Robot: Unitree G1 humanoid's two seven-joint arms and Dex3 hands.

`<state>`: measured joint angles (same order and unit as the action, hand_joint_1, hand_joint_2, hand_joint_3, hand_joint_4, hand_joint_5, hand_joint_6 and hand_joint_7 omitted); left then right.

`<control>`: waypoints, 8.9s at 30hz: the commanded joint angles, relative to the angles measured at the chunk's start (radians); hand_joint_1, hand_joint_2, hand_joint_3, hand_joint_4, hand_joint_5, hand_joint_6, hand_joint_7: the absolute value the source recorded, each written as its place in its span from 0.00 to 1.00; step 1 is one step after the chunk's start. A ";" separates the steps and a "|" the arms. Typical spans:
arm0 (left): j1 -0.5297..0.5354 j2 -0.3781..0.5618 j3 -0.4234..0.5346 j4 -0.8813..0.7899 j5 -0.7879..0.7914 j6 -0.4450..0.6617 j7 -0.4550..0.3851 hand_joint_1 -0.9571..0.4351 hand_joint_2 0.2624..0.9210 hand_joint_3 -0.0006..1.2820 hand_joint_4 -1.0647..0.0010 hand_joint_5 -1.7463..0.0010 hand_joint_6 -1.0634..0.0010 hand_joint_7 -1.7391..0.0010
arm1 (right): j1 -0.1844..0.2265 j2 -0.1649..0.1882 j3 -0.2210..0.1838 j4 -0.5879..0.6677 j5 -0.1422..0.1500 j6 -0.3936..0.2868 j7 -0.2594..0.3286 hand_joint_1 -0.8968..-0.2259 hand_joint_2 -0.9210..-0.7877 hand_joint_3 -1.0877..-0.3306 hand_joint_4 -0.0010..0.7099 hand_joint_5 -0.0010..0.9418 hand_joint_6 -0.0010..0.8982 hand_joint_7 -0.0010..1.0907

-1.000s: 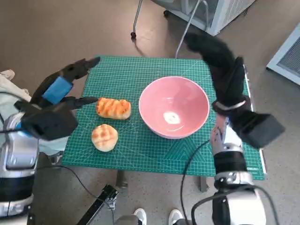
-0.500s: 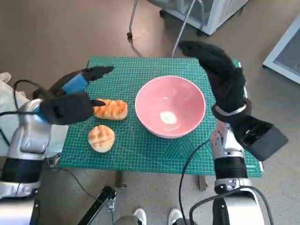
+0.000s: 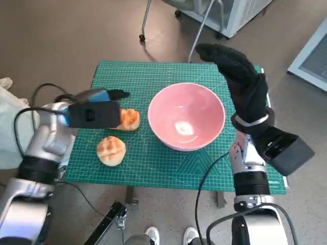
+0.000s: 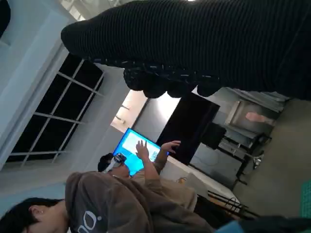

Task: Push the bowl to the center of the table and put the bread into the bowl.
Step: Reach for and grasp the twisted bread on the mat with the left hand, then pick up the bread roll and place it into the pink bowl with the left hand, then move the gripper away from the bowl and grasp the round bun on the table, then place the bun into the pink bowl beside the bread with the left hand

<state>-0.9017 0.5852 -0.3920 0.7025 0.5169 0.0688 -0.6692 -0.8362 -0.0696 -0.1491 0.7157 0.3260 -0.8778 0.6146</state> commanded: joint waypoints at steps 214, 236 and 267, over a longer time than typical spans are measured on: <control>0.335 0.167 0.241 -0.455 -0.013 -0.308 0.280 0.69 1.00 0.13 0.53 0.19 0.44 0.33 | 0.095 -0.030 -0.011 -0.094 0.071 0.056 0.044 0.33 0.00 0.42 0.38 0.04 0.00 0.75; 0.008 -0.080 0.125 -0.448 0.018 -0.384 0.370 0.69 1.00 0.11 0.51 0.23 0.41 0.33 | 0.086 -0.019 -0.003 -0.094 0.064 0.078 0.034 0.33 0.00 0.41 0.38 0.04 0.00 0.74; -0.006 -0.236 0.063 -0.186 -0.058 -0.272 0.255 0.40 0.96 0.07 1.00 1.00 1.00 0.70 | 0.099 -0.027 -0.020 -0.123 0.049 0.056 0.003 0.33 0.00 0.42 0.39 0.05 0.00 0.76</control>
<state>-0.9303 0.3535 -0.3598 0.4917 0.4934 -0.1568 -0.4611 -0.7549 -0.0969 -0.1628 0.5795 0.3853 -0.8146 0.6279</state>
